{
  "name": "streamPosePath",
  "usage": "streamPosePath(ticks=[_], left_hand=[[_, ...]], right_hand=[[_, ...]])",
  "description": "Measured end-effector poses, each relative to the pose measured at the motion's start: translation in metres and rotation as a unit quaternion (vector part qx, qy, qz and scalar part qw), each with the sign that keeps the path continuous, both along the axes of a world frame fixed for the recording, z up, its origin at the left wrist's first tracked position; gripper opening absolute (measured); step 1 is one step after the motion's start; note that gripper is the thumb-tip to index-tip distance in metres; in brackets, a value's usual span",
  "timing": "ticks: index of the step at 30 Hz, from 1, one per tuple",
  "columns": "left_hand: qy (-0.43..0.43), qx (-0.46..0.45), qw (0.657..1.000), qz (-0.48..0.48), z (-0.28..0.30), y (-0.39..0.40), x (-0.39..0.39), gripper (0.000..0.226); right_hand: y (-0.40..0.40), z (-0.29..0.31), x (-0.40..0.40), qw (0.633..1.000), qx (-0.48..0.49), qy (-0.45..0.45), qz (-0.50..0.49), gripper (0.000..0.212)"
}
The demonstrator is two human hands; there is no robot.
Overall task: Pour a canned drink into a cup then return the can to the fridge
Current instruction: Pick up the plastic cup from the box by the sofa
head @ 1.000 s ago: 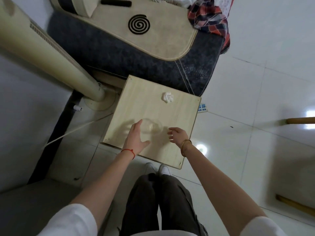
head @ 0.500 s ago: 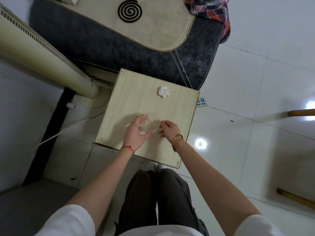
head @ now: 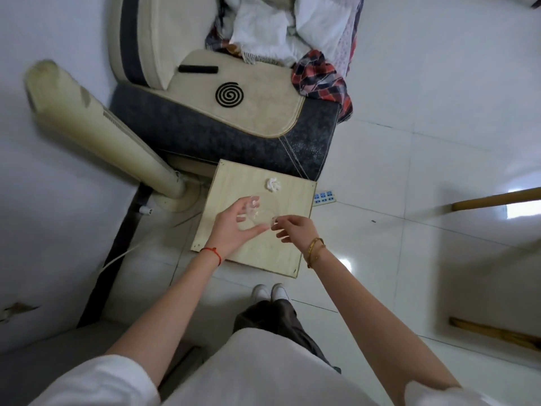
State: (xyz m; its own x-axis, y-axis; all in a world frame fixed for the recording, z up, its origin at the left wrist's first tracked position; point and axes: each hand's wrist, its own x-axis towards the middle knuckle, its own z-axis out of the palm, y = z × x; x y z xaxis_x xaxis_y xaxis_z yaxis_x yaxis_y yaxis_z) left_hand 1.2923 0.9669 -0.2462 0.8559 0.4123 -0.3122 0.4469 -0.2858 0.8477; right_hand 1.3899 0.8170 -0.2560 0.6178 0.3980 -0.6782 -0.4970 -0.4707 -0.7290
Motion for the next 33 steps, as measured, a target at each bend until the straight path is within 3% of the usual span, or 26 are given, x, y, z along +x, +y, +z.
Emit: streamPosePath(ticks=[8,18,25,33], left_hand=[[-0.04,0.007,0.998,-0.056,0.063,-0.023,-0.03,0.068],[-0.056,0.006,0.99,-0.126,0.109,-0.09,-0.032,0.064],[-0.077,-0.002,0.965,-0.25,0.138,-0.177,-0.004,0.063],[-0.079,-0.026,0.919,-0.386,0.149,-0.334,0.026,0.058]], right_hand=[[-0.037,0.065,-0.044,0.998,0.024,-0.006,-0.054,0.023],[-0.112,0.112,-0.089,0.979,0.065,-0.016,-0.193,0.023],[-0.209,0.133,-0.103,0.942,0.112,-0.025,-0.317,0.024],[-0.359,0.143,-0.128,0.89,0.111,-0.052,-0.438,0.024]])
